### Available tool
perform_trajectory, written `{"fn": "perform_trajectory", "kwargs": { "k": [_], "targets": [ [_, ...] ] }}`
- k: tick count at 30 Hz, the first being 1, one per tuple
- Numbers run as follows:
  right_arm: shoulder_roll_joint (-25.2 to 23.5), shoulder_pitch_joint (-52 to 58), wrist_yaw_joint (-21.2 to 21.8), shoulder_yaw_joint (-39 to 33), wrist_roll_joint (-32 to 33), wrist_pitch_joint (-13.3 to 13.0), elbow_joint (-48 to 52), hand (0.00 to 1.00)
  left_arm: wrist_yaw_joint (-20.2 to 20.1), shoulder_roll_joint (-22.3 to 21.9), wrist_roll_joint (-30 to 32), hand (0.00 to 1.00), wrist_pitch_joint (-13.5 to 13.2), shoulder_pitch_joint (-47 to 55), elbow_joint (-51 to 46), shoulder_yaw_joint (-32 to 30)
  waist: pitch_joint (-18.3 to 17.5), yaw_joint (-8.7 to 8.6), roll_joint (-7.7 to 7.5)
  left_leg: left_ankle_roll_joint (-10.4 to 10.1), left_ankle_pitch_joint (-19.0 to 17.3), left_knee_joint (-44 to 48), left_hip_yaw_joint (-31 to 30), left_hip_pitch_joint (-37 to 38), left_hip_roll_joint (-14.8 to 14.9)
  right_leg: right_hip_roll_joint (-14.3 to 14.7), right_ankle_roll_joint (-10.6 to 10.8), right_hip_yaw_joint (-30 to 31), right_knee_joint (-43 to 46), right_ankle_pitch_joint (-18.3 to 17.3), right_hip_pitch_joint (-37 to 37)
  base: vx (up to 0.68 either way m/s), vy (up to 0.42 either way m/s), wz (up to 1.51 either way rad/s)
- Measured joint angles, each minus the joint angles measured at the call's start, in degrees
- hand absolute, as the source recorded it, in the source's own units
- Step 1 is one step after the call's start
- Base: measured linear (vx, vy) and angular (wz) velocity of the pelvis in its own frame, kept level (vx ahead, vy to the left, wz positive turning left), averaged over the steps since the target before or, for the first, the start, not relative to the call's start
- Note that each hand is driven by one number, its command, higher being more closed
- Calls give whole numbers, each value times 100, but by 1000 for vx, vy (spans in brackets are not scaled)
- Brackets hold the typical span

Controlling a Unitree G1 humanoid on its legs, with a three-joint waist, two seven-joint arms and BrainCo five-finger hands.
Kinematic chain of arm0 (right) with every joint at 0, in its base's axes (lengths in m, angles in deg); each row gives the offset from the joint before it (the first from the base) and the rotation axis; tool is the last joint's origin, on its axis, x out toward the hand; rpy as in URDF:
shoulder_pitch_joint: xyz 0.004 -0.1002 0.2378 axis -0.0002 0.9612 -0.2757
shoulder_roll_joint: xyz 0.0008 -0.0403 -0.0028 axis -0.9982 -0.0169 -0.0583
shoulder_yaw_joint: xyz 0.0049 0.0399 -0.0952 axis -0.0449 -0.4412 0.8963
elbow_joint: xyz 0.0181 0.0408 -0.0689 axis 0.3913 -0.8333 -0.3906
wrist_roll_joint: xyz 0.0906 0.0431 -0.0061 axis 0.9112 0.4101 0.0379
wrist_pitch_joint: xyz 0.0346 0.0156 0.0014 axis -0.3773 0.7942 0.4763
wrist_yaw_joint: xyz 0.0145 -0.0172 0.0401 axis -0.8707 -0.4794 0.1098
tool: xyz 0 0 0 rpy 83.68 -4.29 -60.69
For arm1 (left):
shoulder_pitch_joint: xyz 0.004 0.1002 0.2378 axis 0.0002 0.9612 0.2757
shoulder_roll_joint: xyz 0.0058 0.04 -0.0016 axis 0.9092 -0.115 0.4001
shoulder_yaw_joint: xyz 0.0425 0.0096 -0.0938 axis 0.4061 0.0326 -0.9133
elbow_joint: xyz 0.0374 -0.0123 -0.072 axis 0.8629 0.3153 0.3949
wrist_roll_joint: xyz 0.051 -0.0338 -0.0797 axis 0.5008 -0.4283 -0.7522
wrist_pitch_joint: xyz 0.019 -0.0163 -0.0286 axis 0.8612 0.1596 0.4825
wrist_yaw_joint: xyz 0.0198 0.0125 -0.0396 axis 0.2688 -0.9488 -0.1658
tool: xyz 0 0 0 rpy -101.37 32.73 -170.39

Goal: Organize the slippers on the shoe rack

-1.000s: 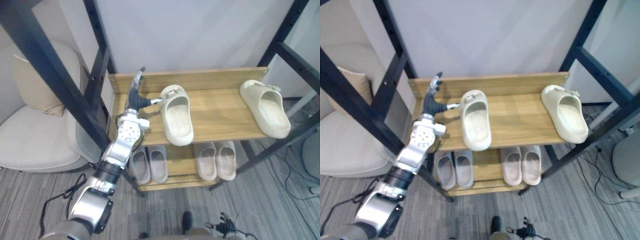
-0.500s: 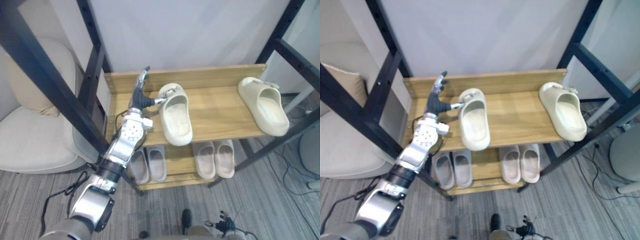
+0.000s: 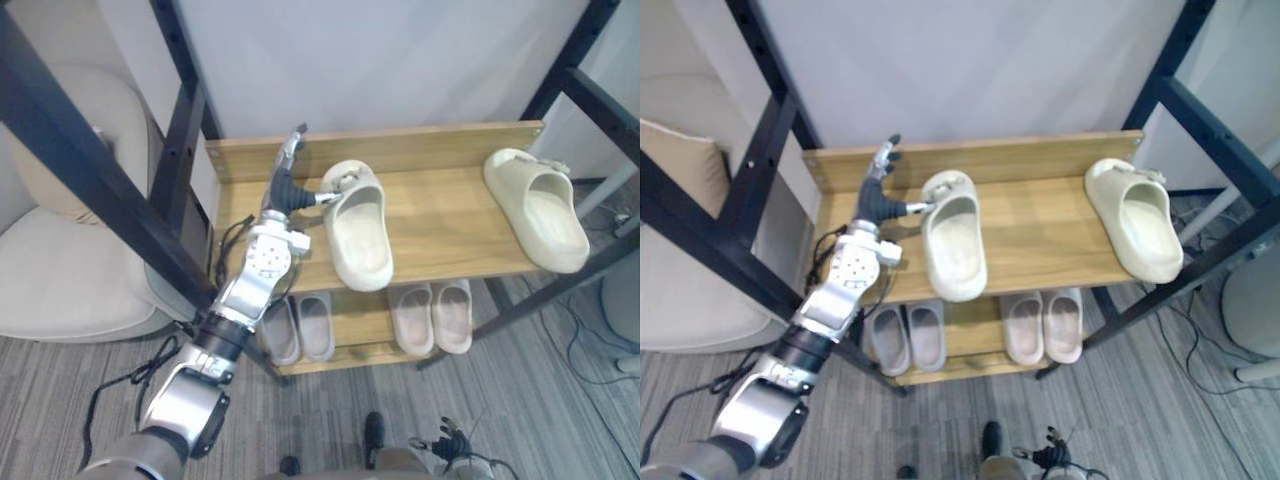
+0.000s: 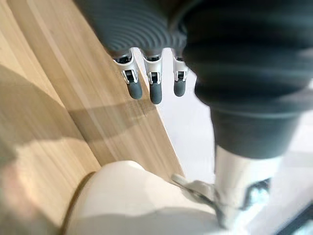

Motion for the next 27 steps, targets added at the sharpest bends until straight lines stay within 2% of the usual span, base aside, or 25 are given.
{"fn": "perform_trajectory", "kwargs": {
  "k": [6,9,18,20,23,27],
  "targets": [
    [4,2,-4,-4,1,-1,0,0,-9,-355,-7,0,-17,-36,-567,159,-9,20,15,10,7,101,-43,-81,-54,-58,0,-7,2,1,-10,-9,5,4],
    [7,11,-6,-4,1,-2,-2,0,-45,-388,-13,0,-34,-37,-829,311,-15,33,17,14,9,148,-48,-110,-74,-80,2,14,2,5,-12,-52,4,2],
    [64,101,-24,-3,2,-2,-2,0,-253,-634,0,0,-41,-38,-934,751,-143,126,98,9,42,185,-102,-251,-57,-73,-11,-11,31,27,-115,-23,-9,2],
    [61,89,-31,-23,-1,4,-9,0,-263,-623,17,0,-93,-38,-693,794,-148,121,101,9,42,160,-86,-193,-58,-54,-18,-14,0,34,-80,4,1,-5],
    [53,83,-49,-32,0,4,-9,0,-263,-562,70,0,-24,-34,-142,766,-147,99,99,10,41,149,-70,-138,-61,-53,-18,-6,-2,35,-39,-1,1,-2],
    [50,67,-48,-36,-1,6,-10,0,-251,-495,125,0,5,25,206,455,-138,80,92,10,40,83,-36,-55,-47,-35,-16,14,-3,33,-2,-3,-1,-4]
  ]
}}
